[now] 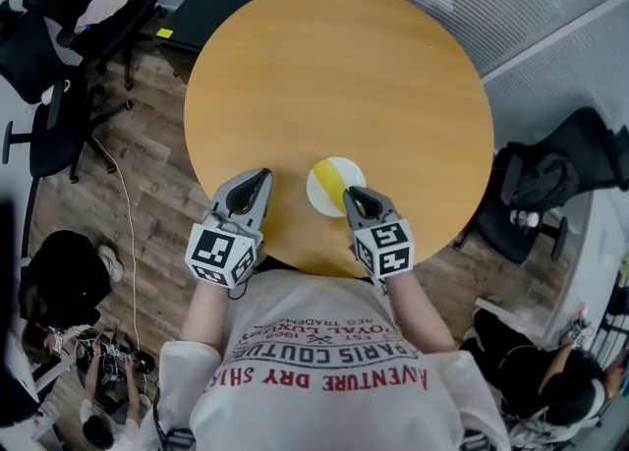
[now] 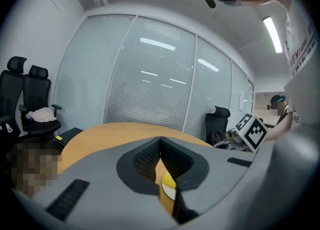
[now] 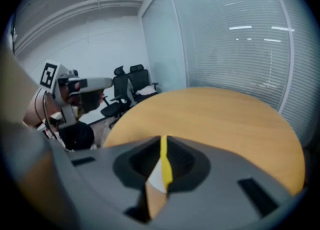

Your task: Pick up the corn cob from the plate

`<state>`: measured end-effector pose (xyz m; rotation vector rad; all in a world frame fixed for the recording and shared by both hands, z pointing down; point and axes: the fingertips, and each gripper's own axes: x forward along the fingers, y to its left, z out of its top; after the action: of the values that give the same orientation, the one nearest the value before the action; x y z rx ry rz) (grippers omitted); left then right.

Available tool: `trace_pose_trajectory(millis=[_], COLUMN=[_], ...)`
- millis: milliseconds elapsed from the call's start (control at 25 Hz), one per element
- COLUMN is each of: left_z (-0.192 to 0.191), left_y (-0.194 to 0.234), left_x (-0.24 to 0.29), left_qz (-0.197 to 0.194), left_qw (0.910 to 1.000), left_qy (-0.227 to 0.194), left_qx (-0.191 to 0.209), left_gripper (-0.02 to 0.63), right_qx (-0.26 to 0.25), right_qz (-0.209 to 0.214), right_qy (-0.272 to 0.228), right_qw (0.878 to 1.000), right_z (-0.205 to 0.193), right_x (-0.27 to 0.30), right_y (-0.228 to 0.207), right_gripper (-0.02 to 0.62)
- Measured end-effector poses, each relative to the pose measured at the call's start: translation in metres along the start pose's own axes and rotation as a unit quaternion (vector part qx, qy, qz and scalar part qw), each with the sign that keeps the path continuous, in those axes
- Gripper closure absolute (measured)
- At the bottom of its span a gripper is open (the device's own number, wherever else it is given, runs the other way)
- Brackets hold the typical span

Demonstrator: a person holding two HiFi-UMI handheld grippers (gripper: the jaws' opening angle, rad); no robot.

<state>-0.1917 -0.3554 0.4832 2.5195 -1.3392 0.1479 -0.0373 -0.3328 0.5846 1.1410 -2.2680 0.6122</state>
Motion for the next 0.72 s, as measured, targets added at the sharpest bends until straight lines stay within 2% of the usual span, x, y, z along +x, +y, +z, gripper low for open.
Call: trace_pose_trajectory(millis=[40, 80, 120, 280, 480, 720], left_z=[-0.004, -0.008, -0.013, -0.031, -0.046, -0.055], left_y=[0.003, 0.006, 0.009, 0.015, 0.022, 0.029], left_x=[0.003, 0.005, 0.007, 0.009, 0.013, 0.011], left_qz=[-0.005, -0.009, -0.013, -0.029, -0.038, -0.043], left_qw=[1.0000, 0.9999, 0.9999, 0.9992, 0.9982, 0.9972], left_qy=[0.003, 0.006, 0.010, 0.028, 0.044, 0.058], left_qx=[-0.001, -0.003, -0.004, -0.007, -0.015, -0.016], left_gripper=[0.571, 0.571, 0.571, 0.571, 0.571, 0.571], right_qx=[0.002, 0.003, 0.001, -0.015, -0.027, -0.056], right_qz=[0.000, -0.001, -0.002, -0.007, -0.008, -0.023], right_qy=[0.012, 0.025, 0.039, 0.087, 0.144, 0.208], right_qw=[1.000, 1.000, 0.999, 0.996, 0.989, 0.976], right_z=[-0.005, -0.011, -0.017, -0.039, -0.060, -0.078], right_x=[0.007, 0.014, 0.021, 0.045, 0.071, 0.092], right_y=[-0.001, -0.001, -0.002, -0.003, -0.009, -0.014], right_gripper=[0.544, 0.469, 0.442, 0.375, 0.345, 0.342])
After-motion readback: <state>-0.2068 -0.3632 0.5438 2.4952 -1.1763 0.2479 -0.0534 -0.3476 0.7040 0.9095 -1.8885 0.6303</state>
